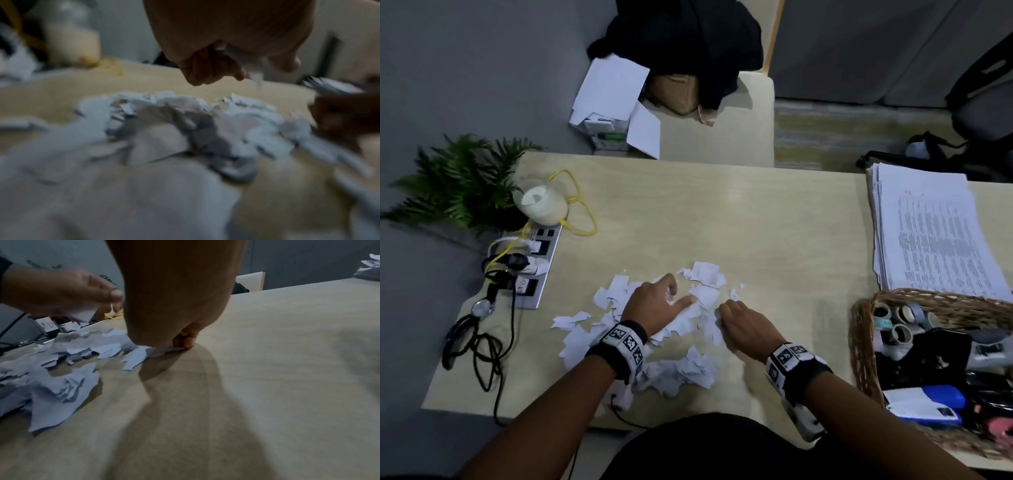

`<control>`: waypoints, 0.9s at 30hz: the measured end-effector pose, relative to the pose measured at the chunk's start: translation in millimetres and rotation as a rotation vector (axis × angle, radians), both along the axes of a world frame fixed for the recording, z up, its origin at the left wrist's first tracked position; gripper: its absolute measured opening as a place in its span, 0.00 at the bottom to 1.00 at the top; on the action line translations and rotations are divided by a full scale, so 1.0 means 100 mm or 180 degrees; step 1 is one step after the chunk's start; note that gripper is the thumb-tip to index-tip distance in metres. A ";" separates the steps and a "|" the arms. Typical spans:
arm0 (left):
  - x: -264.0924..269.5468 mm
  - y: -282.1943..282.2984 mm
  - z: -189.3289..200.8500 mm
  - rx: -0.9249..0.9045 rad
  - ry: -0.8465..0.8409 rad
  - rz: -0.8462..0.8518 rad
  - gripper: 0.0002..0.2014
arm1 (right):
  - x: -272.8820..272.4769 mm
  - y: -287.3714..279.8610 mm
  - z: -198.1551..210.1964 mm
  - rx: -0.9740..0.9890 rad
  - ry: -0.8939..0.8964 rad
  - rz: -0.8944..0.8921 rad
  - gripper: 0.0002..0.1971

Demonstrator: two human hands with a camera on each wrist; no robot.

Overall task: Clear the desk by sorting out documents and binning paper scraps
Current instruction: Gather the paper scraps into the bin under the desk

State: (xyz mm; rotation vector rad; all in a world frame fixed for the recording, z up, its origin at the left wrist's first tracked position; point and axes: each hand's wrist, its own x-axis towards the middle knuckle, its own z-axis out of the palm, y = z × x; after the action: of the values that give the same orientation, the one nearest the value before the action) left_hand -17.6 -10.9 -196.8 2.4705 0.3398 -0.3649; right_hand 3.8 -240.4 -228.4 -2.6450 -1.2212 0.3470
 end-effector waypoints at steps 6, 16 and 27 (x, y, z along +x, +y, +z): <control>-0.14 -0.02 -0.16 0.1125 0.0501 -0.1536 0.22 | 0.17 -0.02 0.24 0.0074 0.1102 -0.0591 0.15; -0.08 -0.06 -0.03 0.0728 -0.0500 -0.1035 0.05 | 0.12 0.15 0.19 -0.0781 0.1216 -0.0585 0.31; -0.10 0.20 0.06 -0.0705 -0.0506 0.0876 0.10 | -0.03 0.11 0.16 -0.0116 0.0687 -0.0556 0.12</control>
State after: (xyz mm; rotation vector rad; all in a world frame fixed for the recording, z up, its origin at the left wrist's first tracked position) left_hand -27.7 9.4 -191.0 2.1829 0.5341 -0.0845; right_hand 1.0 -229.7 -212.8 -2.6365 -0.9201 0.6104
